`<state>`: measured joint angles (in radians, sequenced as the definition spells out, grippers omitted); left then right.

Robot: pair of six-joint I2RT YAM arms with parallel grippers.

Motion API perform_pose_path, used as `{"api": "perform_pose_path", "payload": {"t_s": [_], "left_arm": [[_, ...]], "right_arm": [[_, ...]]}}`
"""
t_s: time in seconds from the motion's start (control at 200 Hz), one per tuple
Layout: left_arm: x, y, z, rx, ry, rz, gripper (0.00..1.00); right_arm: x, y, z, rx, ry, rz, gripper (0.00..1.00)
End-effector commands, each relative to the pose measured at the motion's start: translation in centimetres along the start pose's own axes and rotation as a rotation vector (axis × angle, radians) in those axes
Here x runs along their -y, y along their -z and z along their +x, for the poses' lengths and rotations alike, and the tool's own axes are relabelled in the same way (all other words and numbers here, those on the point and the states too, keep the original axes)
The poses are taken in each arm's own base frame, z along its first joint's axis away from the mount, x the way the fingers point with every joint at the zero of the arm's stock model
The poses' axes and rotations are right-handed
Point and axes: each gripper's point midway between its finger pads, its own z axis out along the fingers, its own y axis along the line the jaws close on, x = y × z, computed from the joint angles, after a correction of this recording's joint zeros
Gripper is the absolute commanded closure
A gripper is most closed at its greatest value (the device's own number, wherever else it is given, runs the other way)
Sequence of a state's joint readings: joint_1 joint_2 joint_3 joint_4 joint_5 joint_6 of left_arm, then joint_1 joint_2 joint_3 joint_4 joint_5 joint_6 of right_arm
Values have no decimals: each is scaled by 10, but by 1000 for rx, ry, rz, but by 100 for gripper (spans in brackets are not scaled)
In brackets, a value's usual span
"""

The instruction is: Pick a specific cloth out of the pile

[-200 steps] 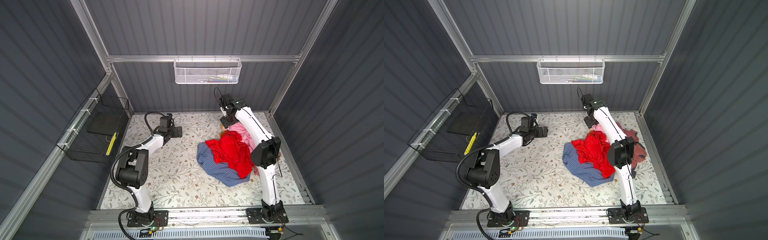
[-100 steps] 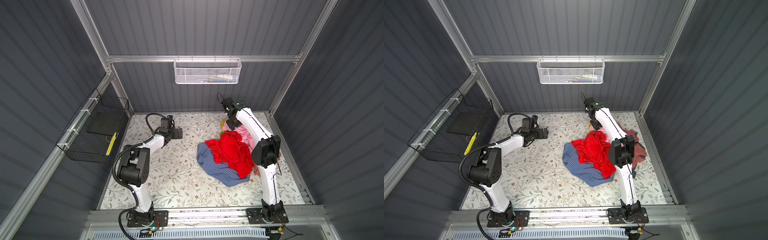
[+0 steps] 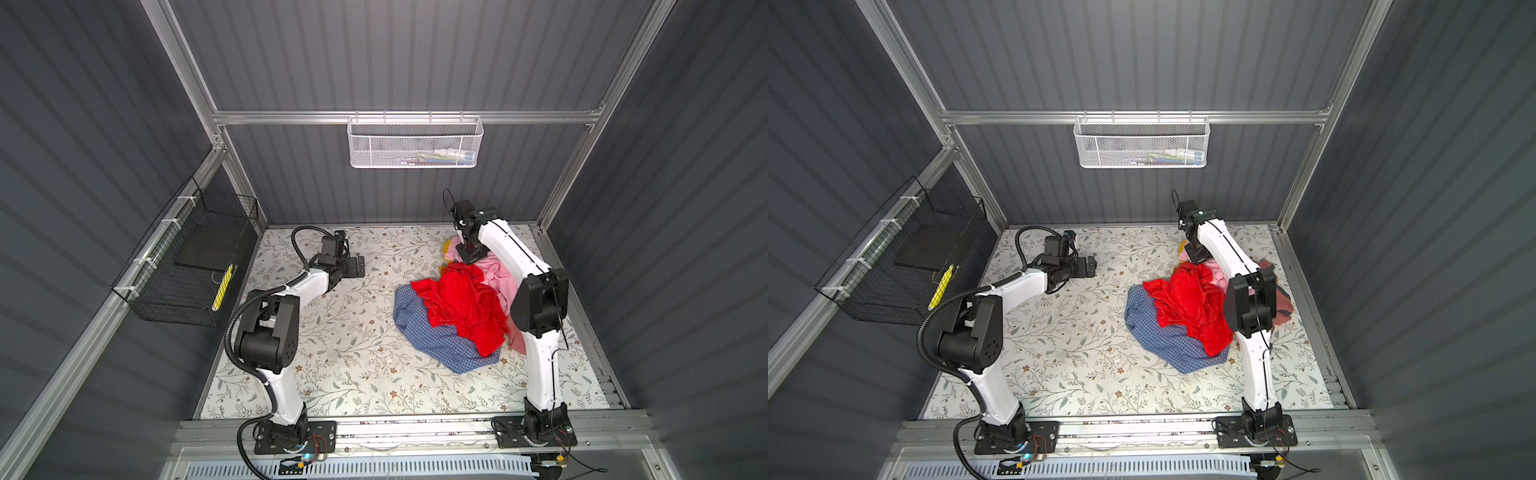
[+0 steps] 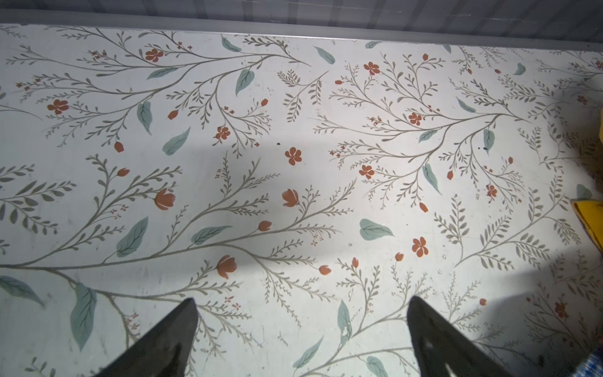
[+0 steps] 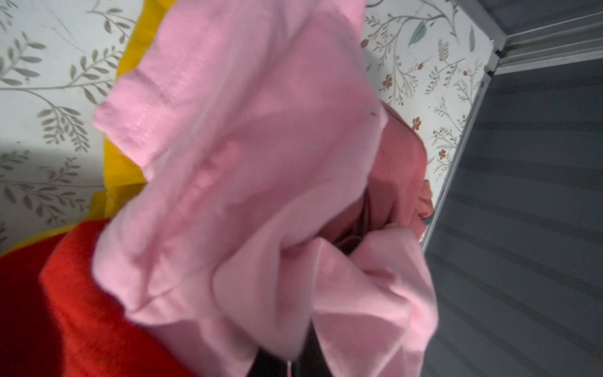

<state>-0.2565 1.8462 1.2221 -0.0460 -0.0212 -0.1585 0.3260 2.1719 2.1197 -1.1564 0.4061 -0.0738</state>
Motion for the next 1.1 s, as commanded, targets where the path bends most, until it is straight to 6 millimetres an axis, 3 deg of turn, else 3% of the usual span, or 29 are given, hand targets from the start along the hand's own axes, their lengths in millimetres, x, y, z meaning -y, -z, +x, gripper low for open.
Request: {"api": "perform_pose_path", "payload": {"t_s": [0.0,0.485,0.765,0.9,1.095], "left_arm": [[3,2,3,-16,-2,16,0],[5,5,5,-18,-9,29,0],[19,1,4,-20,-21,65,0],[25,0,3,-19,-29,83,0],[38,2,-1,0,-36,125,0]], "right_arm": [[27,60,-20,189,-132,5,100],[96,222,-29,716,-388,22,100],[127,313,-29,1009,-472,16,100],[129,354,-30,1151,-472,-43,100],[112,399,-38,1310,-441,-221,100]]}}
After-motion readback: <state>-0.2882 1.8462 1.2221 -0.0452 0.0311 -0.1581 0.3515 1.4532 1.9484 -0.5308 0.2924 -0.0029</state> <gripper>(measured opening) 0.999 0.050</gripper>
